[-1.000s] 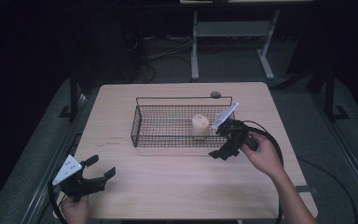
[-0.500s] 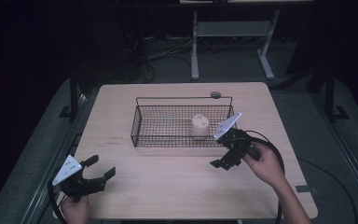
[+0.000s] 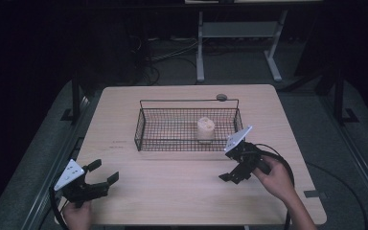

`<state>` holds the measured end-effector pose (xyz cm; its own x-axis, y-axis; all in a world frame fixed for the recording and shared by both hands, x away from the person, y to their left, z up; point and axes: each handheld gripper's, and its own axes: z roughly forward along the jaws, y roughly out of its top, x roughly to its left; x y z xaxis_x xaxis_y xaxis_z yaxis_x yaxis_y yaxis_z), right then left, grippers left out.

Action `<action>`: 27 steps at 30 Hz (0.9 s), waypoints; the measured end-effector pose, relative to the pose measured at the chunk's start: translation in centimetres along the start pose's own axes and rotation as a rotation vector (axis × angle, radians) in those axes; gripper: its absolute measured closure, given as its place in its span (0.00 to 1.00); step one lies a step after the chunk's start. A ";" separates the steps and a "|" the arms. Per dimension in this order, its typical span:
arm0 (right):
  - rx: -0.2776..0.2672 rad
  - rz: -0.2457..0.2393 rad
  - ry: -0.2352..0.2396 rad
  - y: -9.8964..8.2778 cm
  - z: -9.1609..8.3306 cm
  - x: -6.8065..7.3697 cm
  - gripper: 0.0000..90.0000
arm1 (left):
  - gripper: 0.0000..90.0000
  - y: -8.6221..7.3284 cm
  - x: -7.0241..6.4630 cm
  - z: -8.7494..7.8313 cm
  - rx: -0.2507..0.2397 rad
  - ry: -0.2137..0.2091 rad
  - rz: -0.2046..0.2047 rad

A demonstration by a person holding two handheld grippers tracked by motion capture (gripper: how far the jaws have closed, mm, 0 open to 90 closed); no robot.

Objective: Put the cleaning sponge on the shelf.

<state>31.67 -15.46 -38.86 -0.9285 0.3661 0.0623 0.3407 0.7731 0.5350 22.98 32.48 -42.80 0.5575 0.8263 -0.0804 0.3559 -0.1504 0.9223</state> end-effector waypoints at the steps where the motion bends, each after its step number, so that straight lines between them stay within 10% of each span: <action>1: 0.003 0.004 -0.001 -0.2 0.1 0.1 0.16 | 0.15 0.0 0.0 0.0 0.001 0.000 0.000; 27: -0.024 0.035 0.019 -4.0 1.1 1.5 0.16 | 0.15 0.0 -0.1 0.1 0.001 0.000 -0.002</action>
<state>29.14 -17.40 -41.84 -0.9187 0.3826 0.0978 0.3700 0.7473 0.5520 22.94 32.36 -42.82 0.5565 0.8268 -0.0821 0.3580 -0.1494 0.9217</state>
